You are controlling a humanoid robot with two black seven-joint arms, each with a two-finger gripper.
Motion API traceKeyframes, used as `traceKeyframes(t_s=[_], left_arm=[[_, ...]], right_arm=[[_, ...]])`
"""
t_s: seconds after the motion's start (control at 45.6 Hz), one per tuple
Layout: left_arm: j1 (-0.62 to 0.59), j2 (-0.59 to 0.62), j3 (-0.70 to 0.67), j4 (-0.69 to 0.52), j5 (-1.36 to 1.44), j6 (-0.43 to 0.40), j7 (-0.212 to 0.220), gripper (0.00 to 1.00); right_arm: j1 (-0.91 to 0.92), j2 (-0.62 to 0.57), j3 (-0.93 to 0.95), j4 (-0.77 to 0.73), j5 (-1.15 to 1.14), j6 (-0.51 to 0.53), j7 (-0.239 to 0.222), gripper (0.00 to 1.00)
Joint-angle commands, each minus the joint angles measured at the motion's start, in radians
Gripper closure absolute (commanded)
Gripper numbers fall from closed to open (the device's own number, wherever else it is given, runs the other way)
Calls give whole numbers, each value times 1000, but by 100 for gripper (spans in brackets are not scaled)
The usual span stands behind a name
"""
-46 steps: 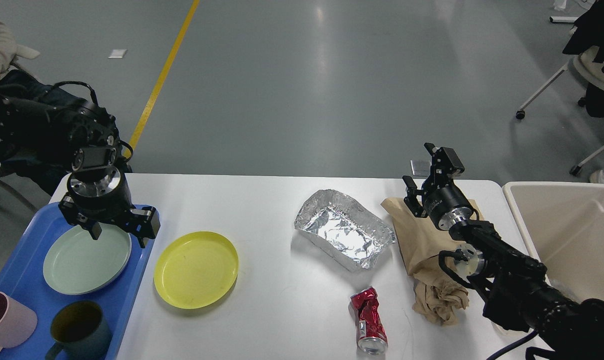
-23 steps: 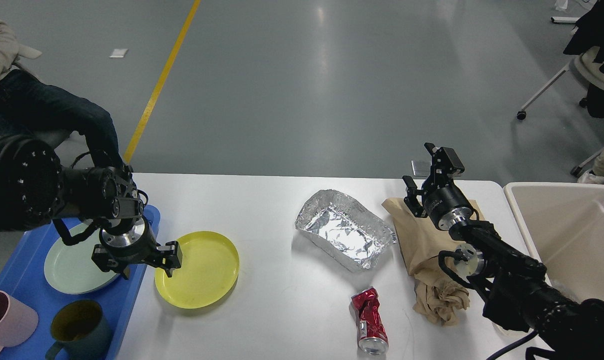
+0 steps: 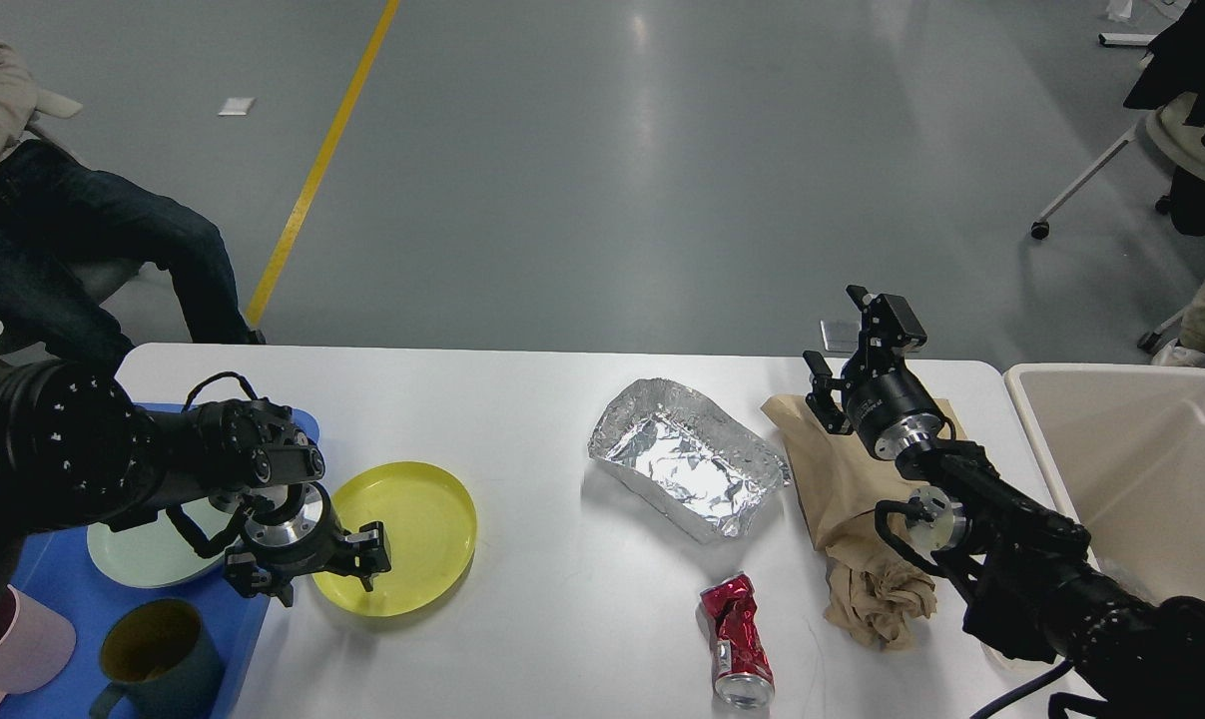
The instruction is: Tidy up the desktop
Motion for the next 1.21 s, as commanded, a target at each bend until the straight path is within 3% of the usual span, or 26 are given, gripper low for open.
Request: traceKeyframes(t_s=[0.0, 0.154, 0.658, 0.899, 1.009, 1.184], left_arm=[[7, 3, -1, 1, 0, 17, 0, 17], [24, 6, -3, 3, 0, 31, 0, 25], [59, 7, -20, 3, -17, 20, 2, 74], [62, 8, -20, 1, -20, 14, 5, 87], [58, 7, -18, 0, -23, 2, 16, 100], [29, 15, -23, 1, -23, -38, 28, 100]], right_arm=[[0, 0, 0, 0, 0, 0, 0, 0], [0, 0, 0, 0, 0, 0, 1, 0], [0, 0, 0, 0, 0, 0, 0, 0], [0, 0, 0, -1, 0, 0, 1, 0], [0, 0, 0, -1, 0, 0, 0, 0], [0, 0, 0, 0, 0, 0, 1, 0]])
